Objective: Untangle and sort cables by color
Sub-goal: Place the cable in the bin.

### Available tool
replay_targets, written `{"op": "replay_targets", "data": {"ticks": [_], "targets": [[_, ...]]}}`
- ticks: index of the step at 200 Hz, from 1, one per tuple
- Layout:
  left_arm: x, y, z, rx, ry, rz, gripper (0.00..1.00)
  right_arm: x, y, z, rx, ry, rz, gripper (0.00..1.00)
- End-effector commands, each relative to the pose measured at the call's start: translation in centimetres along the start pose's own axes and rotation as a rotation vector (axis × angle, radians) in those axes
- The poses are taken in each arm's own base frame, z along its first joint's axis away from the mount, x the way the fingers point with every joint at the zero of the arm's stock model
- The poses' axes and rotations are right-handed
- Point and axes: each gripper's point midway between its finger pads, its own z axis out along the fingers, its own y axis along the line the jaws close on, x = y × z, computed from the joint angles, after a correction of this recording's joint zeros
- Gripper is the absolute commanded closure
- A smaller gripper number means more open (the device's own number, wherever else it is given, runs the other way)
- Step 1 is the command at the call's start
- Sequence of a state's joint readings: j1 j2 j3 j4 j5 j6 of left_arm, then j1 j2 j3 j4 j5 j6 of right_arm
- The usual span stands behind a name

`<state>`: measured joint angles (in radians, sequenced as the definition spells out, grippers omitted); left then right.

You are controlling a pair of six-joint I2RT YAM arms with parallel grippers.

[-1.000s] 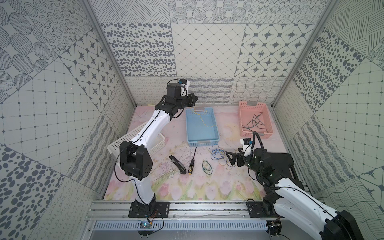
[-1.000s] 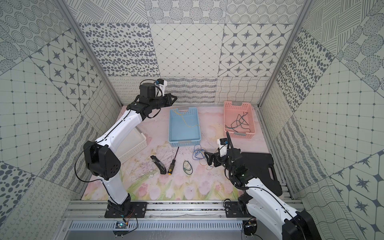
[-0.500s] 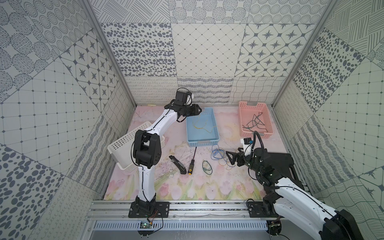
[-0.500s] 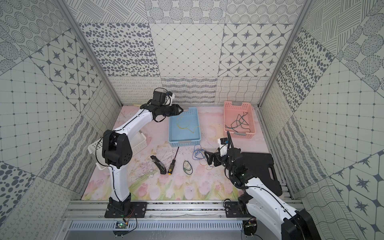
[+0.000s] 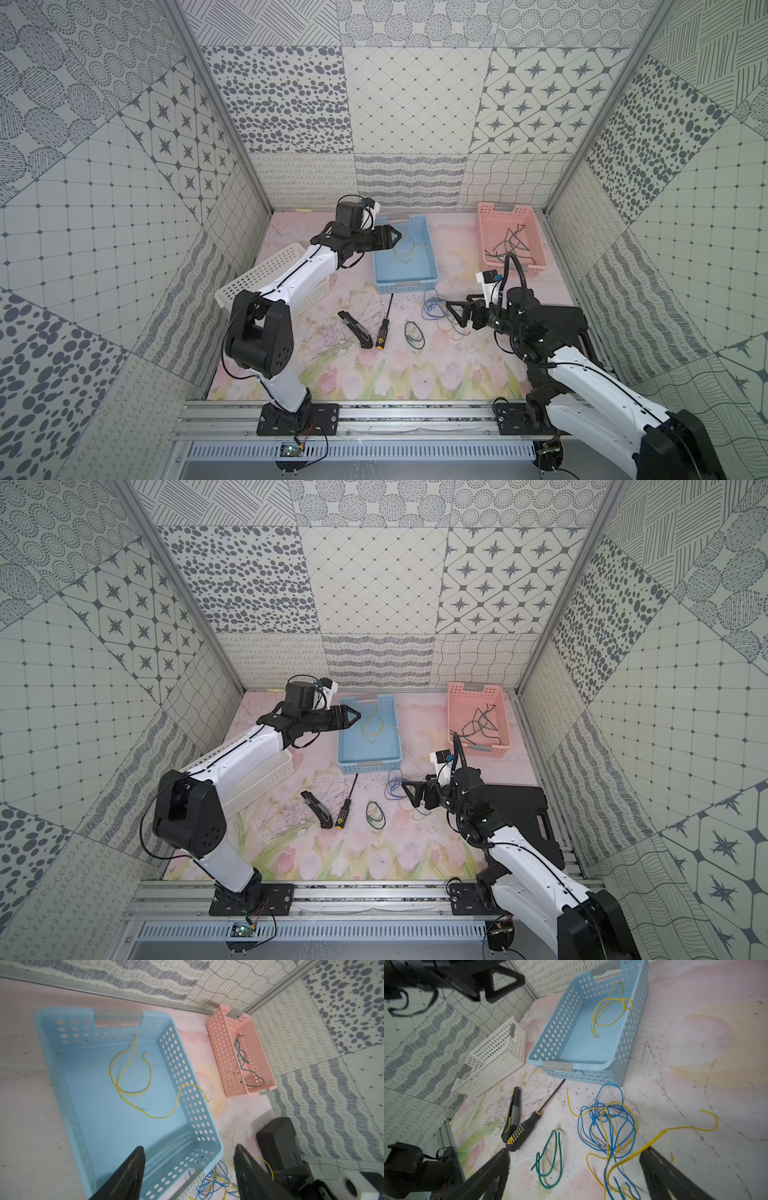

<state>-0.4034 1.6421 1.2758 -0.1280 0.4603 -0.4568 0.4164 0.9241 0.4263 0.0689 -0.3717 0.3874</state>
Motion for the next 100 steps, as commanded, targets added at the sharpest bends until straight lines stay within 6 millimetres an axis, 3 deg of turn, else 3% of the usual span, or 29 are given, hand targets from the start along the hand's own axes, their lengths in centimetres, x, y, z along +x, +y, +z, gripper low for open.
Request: {"op": "replay_targets", "data": {"ticks": [1,6,9,26,37,56,72,100], "targets": [[3.4,-8.5,-2.3,0.377,-0.117,0.058,0.33,-2.1,1.1,-0.5,-0.004,0.012,0.043,0.01],[4.7,-8.7,-2.3,0.391,-0.116,0.055,0.33,-1.4,0.5,-0.5,0.027,0.038,0.068,0.01],[5.4,-9.0,-2.4,0.402,-0.116,0.055,0.33,-2.3,0.9,-0.8,0.023,0.024,0.066,0.01],[8.7,-9.9,-2.7,0.466,-0.135,0.056,0.35,-3.0,1.4,-1.3,-0.011,-0.012,0.109,0.01],[10.5,-10.0,-2.5,0.49,-0.133,0.044,0.35,-1.9,1.7,-1.2,-0.059,-0.014,0.154,0.01],[12.7,-10.1,-1.9,0.524,-0.125,0.028,0.36,-2.0,2.7,-1.5,-0.137,-0.058,0.167,0.05],[14.1,-10.1,-0.9,0.546,-0.098,-0.028,0.37,-2.2,2.2,-1.6,-0.125,-0.084,0.161,0.07],[16.0,-13.2,1.0,0.674,-0.063,-0.085,0.38,-3.5,2.7,-1.0,-0.226,-0.069,0.21,0.22]]}}
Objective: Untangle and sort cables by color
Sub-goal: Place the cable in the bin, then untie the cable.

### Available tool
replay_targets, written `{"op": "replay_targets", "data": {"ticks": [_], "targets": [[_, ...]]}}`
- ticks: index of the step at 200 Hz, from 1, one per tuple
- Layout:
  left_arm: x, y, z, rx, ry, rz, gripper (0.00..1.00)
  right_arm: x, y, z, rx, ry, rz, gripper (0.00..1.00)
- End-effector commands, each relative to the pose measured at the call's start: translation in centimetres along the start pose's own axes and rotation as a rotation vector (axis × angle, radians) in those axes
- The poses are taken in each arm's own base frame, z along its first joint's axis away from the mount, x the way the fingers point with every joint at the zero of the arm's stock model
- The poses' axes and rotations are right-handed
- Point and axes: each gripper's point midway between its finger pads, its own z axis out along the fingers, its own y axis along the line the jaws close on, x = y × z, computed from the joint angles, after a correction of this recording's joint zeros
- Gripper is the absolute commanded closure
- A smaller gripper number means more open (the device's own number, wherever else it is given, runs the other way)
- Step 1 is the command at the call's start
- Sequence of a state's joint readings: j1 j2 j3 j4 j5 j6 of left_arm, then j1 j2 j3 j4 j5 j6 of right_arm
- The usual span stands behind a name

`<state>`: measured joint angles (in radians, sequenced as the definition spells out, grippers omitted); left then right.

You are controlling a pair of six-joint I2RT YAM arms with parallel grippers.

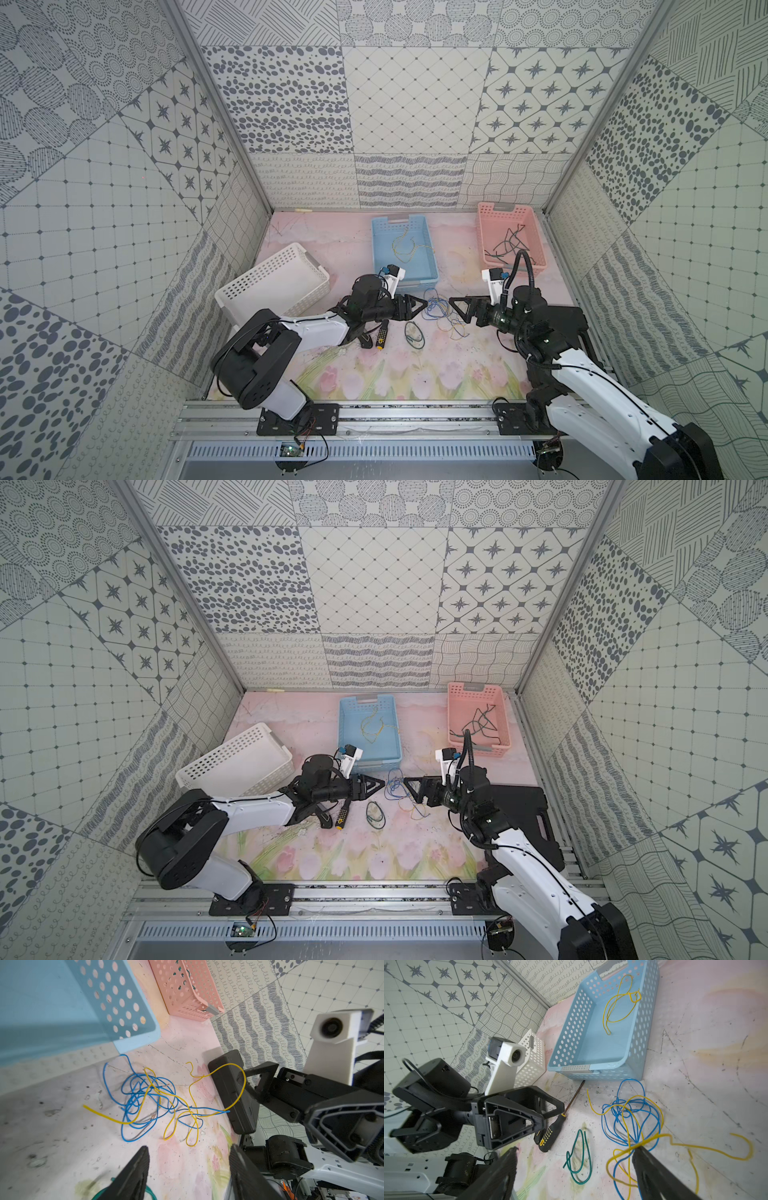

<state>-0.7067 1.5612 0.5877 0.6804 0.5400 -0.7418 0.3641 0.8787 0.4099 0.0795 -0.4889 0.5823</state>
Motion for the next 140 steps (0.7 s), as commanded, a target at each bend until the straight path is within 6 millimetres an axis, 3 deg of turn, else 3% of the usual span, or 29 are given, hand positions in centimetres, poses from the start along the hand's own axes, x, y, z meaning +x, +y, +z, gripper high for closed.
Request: {"op": "replay_targets", "data": {"ticks": [1,23,75,111,140], "targets": [[-2.3,-7.3,1.4,0.337,-0.159,0.021,0.38,-2.6,2.5,0.3,-0.155,-0.044,0.014,0.22],[-2.2,-6.8,3.5,0.356,-0.177,0.004,0.42,-3.1,3.1,1.4,-0.223,-0.026,0.045,0.33],[-1.8,-4.4,6.2,0.205,-0.152,0.062,0.39,-2.3,2.1,2.6,-0.235,-0.01,0.045,0.33],[-0.4,-5.3,8.4,0.252,-0.102,0.052,0.41,-1.6,1.3,3.0,-0.23,-0.003,0.081,0.34],[-0.5,-5.7,8.9,0.273,-0.121,0.048,0.41,-1.5,1.3,3.0,-0.239,-0.002,0.096,0.34]]}}
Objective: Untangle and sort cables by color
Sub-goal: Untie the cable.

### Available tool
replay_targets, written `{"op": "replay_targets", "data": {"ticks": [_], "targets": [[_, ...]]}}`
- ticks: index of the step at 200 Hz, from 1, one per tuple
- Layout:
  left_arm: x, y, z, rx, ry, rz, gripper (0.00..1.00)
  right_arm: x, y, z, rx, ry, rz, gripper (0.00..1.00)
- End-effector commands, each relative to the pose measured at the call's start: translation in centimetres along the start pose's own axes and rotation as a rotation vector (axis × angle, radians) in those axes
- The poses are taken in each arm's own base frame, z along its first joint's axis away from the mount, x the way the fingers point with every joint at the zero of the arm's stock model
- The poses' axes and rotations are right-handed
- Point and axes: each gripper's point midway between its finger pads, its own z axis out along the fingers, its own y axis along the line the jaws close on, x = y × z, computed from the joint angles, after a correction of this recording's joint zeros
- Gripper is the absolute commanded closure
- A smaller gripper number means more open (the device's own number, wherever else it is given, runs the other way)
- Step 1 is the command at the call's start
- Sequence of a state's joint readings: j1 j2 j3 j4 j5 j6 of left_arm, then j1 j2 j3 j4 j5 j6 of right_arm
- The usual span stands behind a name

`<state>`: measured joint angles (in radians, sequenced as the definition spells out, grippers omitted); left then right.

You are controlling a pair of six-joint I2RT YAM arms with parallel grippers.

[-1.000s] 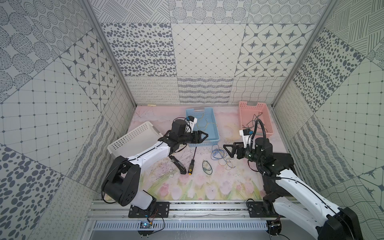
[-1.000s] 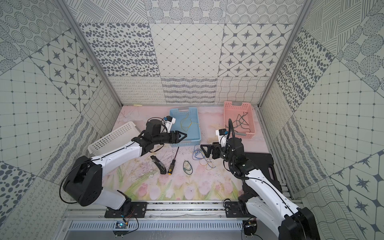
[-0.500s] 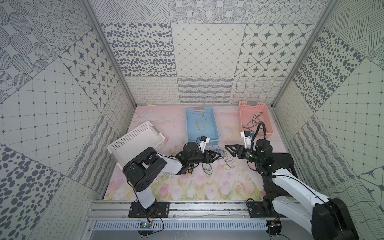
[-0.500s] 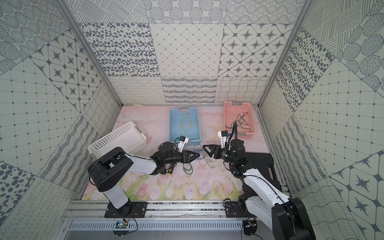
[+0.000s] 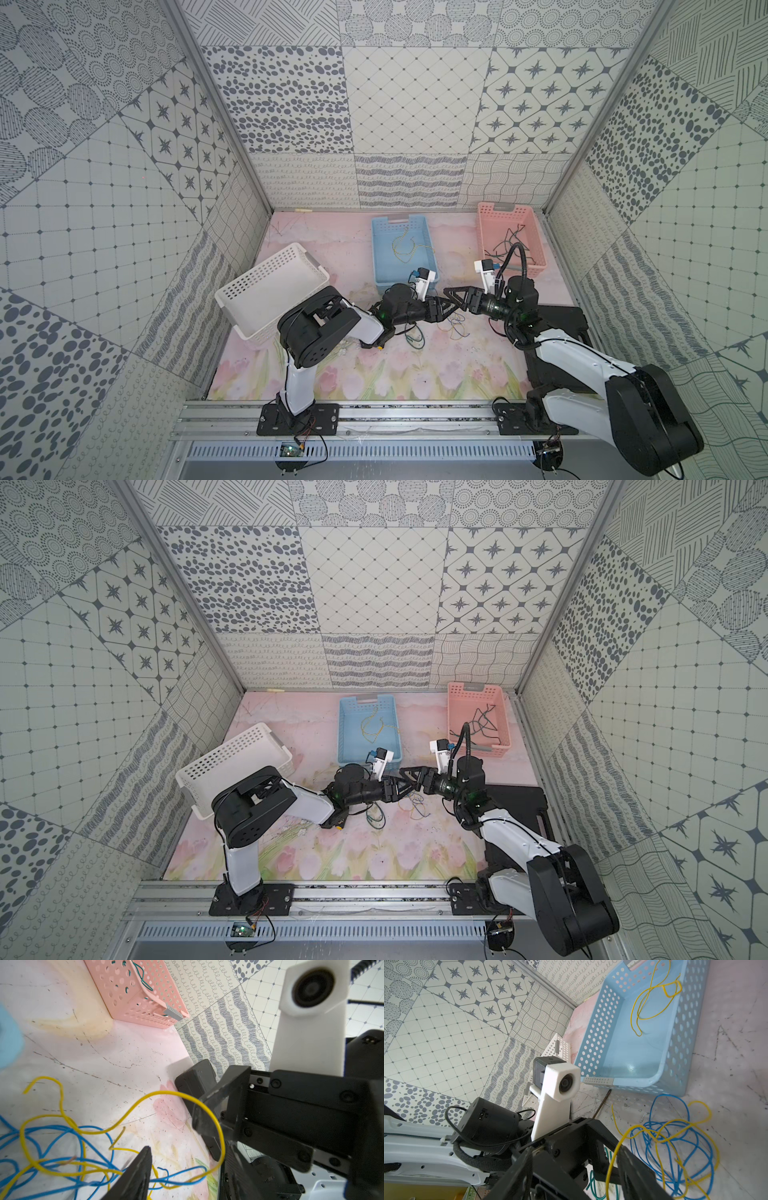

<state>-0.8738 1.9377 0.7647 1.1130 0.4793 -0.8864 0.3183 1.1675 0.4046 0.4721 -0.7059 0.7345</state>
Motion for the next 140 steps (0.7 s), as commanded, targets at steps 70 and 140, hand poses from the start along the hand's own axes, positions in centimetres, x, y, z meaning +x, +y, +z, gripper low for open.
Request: {"op": "replay_targets", "data": {"ticks": [70,140], "targets": [[-1.6,-1.5,1.4,0.074,-0.086,0.044,0.94,-0.7,0.8,-0.4,-0.039,-0.041,-0.015,0.34],[-3.4,-1.9,-2.3,0.065,-0.12,0.052,1.0,-3.3,-0.3,-5.5,0.131,-0.208,-0.109,0.13]]}}
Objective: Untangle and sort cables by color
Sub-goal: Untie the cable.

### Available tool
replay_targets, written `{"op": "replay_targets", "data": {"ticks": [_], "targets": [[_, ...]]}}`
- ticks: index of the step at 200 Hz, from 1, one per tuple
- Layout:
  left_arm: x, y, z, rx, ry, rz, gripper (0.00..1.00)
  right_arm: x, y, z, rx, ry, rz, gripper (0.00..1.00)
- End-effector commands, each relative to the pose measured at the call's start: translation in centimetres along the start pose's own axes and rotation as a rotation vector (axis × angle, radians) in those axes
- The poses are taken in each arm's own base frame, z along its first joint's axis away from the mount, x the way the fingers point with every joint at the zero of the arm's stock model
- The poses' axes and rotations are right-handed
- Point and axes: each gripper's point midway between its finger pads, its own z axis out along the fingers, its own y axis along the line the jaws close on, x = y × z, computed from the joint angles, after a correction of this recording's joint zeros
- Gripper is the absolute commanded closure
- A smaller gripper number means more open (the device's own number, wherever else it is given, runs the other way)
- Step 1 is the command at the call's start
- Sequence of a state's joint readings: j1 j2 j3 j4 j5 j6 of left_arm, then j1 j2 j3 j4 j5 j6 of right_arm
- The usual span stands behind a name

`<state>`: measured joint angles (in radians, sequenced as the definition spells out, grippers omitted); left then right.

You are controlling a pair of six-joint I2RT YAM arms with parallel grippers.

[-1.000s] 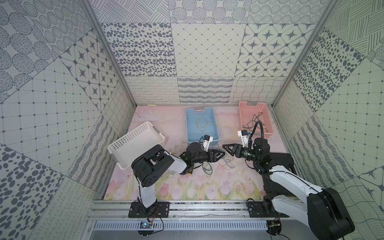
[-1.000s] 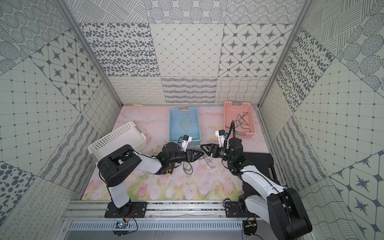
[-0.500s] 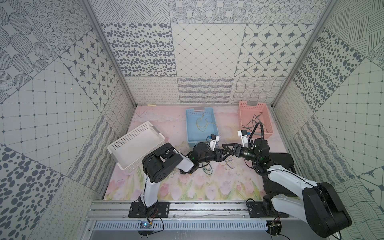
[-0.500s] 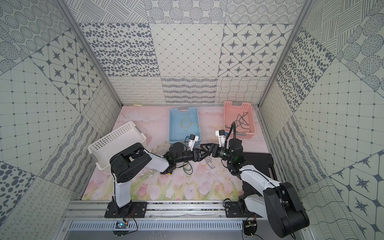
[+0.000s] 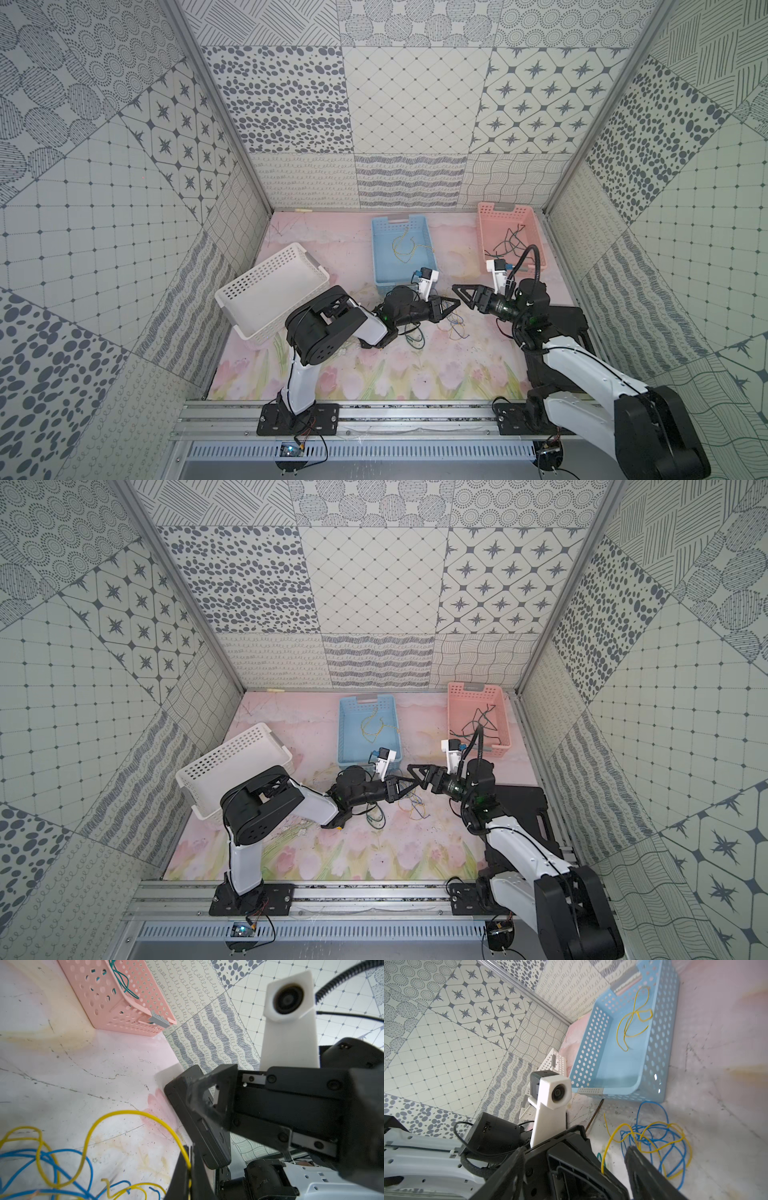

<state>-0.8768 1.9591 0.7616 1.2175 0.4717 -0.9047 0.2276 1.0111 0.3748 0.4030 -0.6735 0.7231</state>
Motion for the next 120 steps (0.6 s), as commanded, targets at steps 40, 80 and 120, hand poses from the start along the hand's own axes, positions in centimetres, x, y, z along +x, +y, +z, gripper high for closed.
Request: {"op": "replay_targets", "data": {"ticks": [40,80,120], "targets": [[-6.1,-4.8,-4.7,0.048,-0.067,0.069,1.0,-0.8,-0.2,-3.3,0.064,-0.14,-0.157,0.11],[-9.2,-10.6,-5.9,0.055,-0.051,0.182,1.0,1.6,0.4,-0.3,-0.047,-0.003,-0.18,0.13],[-11.7,-15.0,-7.7,0.023,-0.063,0.282,1.0,3.8,1.8,1.3,-0.068,0.063,-0.3,0.13]]}}
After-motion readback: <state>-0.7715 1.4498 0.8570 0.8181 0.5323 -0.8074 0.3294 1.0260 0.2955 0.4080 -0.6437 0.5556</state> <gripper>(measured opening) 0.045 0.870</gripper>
